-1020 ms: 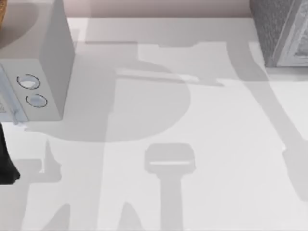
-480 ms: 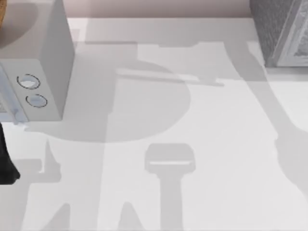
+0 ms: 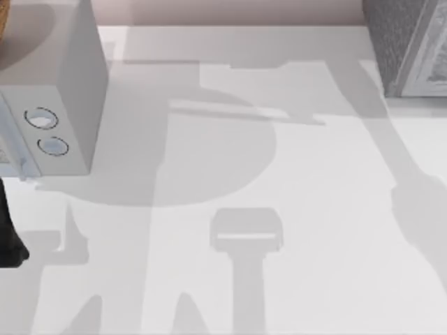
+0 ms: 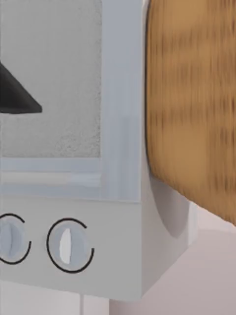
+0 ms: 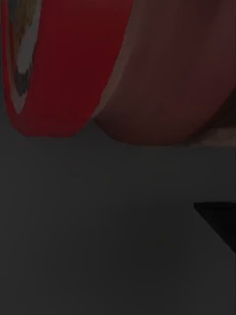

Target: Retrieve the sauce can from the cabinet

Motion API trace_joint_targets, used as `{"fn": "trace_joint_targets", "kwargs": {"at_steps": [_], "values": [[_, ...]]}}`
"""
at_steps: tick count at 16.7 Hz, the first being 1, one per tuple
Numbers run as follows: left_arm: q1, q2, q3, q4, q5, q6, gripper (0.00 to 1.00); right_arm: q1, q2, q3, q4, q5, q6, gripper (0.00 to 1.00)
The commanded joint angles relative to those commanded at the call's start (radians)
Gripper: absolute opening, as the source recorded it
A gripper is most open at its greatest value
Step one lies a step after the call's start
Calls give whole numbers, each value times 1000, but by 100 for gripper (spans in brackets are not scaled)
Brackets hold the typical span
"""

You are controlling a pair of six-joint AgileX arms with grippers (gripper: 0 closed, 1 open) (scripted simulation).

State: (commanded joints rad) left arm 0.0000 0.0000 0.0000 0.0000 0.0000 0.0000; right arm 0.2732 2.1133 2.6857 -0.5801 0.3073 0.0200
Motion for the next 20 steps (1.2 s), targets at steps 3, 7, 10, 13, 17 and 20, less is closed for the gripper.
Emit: {"fn": "trace_joint_targets", "kwargs": {"at_steps": [3, 7, 10, 13, 17, 20], "values": [[0, 0, 0, 0, 0, 0, 100, 0, 0, 0, 0, 0, 0, 100], [0, 0, 0, 0, 0, 0, 100, 0, 0, 0, 0, 0, 0, 70], [0, 0, 0, 0, 0, 0, 100, 0, 0, 0, 0, 0, 0, 47], [0, 0, 0, 0, 0, 0, 100, 0, 0, 0, 0, 0, 0, 25], [0, 0, 0, 0, 0, 0, 100, 0, 0, 0, 0, 0, 0, 0], [0, 0, 0, 0, 0, 0, 100, 0, 0, 0, 0, 0, 0, 0]]}}
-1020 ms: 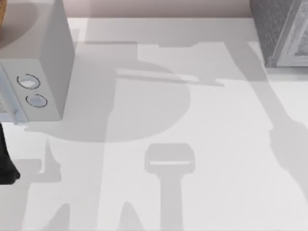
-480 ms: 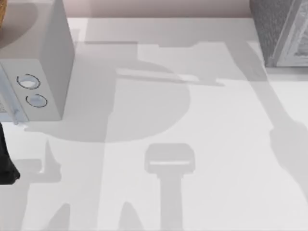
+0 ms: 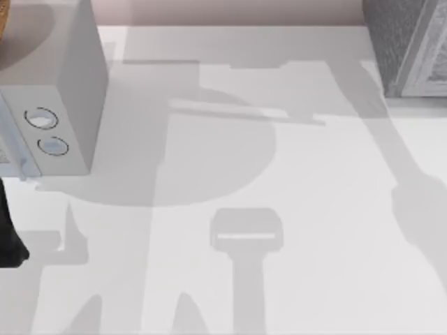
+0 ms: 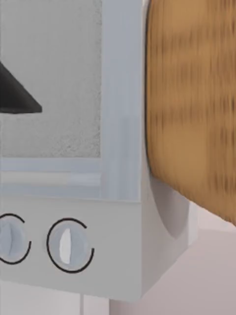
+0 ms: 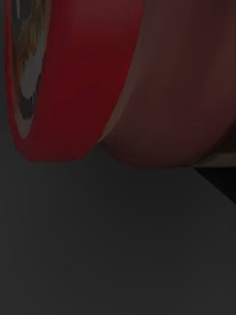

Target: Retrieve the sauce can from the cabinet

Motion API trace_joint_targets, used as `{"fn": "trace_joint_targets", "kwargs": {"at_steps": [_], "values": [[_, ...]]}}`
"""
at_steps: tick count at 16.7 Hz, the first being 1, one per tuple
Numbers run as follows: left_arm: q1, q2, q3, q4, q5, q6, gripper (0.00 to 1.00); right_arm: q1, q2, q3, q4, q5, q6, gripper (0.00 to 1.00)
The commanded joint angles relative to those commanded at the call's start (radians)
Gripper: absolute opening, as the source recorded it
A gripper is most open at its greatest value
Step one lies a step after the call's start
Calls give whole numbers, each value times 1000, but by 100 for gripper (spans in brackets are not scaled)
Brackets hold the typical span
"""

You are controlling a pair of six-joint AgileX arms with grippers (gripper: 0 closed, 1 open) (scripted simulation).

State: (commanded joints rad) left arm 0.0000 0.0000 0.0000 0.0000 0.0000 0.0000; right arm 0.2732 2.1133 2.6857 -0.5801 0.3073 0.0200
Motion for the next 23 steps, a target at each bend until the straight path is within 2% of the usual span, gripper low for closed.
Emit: {"fn": "trace_joint_targets", "kwargs": {"at_steps": [8, 17, 23], "values": [[0, 0, 0, 0, 0, 0, 100, 7, -37, -37, -13, 29, 4, 0], [0, 0, 0, 0, 0, 0, 100, 193, -499, -369, -129, 192, 7, 0], [0, 0, 0, 0, 0, 0, 100, 219, -550, -405, -143, 210, 8, 0]]}}
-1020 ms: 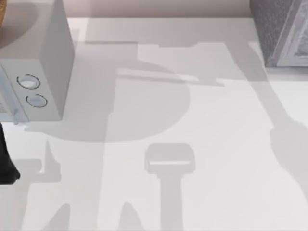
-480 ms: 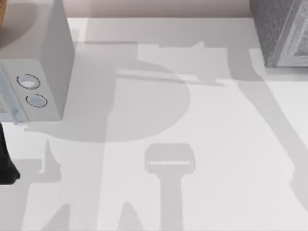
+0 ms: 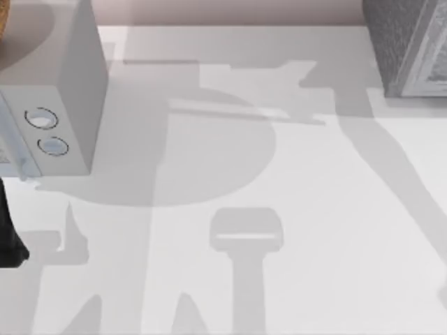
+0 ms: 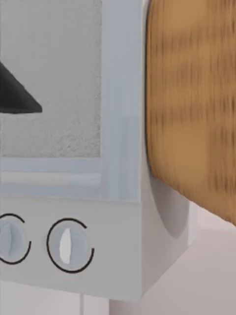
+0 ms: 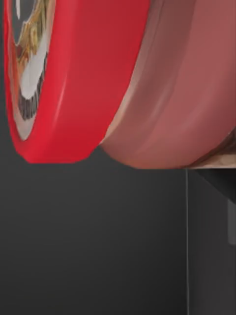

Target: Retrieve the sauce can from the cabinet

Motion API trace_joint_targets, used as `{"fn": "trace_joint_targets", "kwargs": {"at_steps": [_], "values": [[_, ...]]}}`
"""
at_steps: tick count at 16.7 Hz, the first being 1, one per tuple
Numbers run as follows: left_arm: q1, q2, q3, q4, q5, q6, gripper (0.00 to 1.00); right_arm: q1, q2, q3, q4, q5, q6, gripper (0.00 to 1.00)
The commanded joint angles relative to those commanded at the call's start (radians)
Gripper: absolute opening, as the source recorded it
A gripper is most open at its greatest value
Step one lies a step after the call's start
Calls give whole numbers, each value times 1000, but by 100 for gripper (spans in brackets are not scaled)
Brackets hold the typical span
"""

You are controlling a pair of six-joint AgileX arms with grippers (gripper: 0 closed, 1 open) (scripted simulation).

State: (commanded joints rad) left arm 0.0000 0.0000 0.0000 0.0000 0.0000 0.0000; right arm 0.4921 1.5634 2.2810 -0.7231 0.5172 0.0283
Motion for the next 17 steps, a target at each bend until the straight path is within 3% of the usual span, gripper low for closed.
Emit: {"fn": "trace_joint_targets", "kwargs": {"at_steps": [4, 8, 12, 17], "values": [[0, 0, 0, 0, 0, 0, 100, -13, -49, -61, 27, -17, -1, 0], [0, 0, 0, 0, 0, 0, 100, -64, -220, -291, 109, -71, -7, 0], [0, 0, 0, 0, 0, 0, 100, -145, -469, -686, 222, -152, -15, 0], [0, 0, 0, 0, 0, 0, 100, -267, -843, -1322, 386, -277, -23, 0]]}}
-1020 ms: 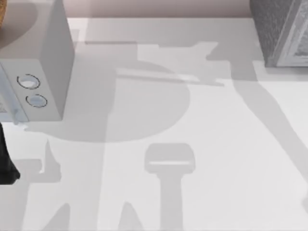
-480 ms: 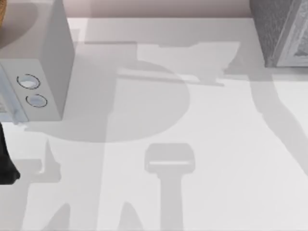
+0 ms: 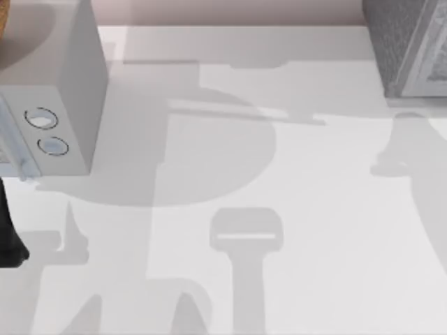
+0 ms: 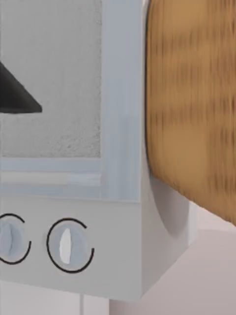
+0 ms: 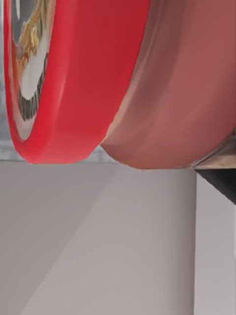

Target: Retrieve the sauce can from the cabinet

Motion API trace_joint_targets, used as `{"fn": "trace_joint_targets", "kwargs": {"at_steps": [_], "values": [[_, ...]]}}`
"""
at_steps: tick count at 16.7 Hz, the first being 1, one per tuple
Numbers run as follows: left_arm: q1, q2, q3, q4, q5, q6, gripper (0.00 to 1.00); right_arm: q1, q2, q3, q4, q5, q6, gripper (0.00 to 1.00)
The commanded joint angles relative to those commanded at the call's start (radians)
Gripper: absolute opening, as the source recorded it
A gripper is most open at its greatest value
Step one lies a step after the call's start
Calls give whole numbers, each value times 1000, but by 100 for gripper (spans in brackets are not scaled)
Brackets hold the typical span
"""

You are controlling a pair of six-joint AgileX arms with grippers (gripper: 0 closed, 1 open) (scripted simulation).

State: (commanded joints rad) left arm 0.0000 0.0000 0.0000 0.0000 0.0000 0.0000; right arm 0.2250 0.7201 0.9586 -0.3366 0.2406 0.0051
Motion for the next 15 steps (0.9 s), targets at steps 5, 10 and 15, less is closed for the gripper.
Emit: {"fn": "trace_joint_targets", "kwargs": {"at_steps": [5, 10, 15], "values": [[0, 0, 0, 0, 0, 0, 100, -118, -373, -567, 168, -125, -4, 0], [0, 0, 0, 0, 0, 0, 100, -204, -655, -891, 302, -218, -5, 0], [0, 0, 0, 0, 0, 0, 100, -225, -720, -959, 337, -241, -5, 0]]}}
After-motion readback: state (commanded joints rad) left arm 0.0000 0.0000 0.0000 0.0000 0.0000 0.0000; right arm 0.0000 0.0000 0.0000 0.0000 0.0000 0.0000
